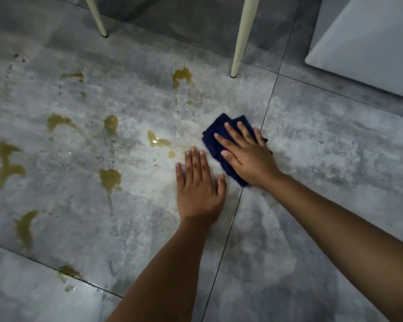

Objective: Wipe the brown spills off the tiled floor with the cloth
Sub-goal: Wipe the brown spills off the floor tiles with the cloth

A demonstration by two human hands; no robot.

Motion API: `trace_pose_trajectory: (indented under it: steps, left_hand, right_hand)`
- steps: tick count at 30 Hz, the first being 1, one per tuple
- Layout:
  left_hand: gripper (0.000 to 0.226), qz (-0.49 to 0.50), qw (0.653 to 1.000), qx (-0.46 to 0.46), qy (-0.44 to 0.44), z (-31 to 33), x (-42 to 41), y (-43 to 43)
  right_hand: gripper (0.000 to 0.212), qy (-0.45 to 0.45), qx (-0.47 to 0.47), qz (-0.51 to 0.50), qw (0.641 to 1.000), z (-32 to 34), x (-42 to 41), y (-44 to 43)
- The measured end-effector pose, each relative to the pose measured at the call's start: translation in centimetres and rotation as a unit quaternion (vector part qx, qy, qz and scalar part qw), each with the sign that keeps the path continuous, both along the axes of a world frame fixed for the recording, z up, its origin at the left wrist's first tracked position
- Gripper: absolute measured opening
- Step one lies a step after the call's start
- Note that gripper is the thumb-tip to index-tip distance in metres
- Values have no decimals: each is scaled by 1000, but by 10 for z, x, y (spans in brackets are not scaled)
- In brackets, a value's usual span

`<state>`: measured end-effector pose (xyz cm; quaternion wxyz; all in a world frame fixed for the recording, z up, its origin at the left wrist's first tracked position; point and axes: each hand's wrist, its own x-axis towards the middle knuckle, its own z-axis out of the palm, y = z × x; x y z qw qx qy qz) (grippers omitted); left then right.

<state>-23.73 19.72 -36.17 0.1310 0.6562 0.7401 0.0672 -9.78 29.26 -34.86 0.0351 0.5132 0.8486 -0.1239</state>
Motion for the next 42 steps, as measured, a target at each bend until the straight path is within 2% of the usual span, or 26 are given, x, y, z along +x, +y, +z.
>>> trace_pose_trajectory:
  steps: [4,9,13,16,19,24,27,30,33,37,42]
  left_hand:
    - [72,-1,1000,-4,0,0,0,1]
    - [72,-3,1000,-4,-11,1,0,0]
    - [73,-2,1000,-10,-15,2,-1,0]
    - [73,-3,1000,-12,-14,2,0,2]
    - [74,-2,1000,-10,-8,1,-1,1]
    - [71,-19,1000,-14,-6,5,-3,0]
    - [66,-14,1000,3,-13,8,-13,-16]
    - [65,-2,1000,26,-14,10,-23,-64]
    - [65,-4,1000,22,-12,5,-28,-104]
    - [66,8,1000,8,5,-1,-29,-111]
    - [67,12,1000,-12,7,3,-24,-109]
  right_hand:
    - [48,18,3,4,1000,1,-27,54]
    - [49,32,7,-137,990,-1,-5,97]
    - [50,35,23,-199,979,-2,20,43]
    - [53,34,30,-159,986,-4,24,-18]
    - [54,24,16,-139,990,-8,35,-41]
    - [58,17,22,-310,950,-2,49,-94]
    - [59,10,-12,-241,970,3,20,-131]
    - [59,19,-19,-180,983,3,3,-116]
    - [61,9,-17,-163,986,2,0,-90]
    - [59,29,16,-210,977,-3,10,-110]
    - [53,35,23,-117,992,-5,20,-153]
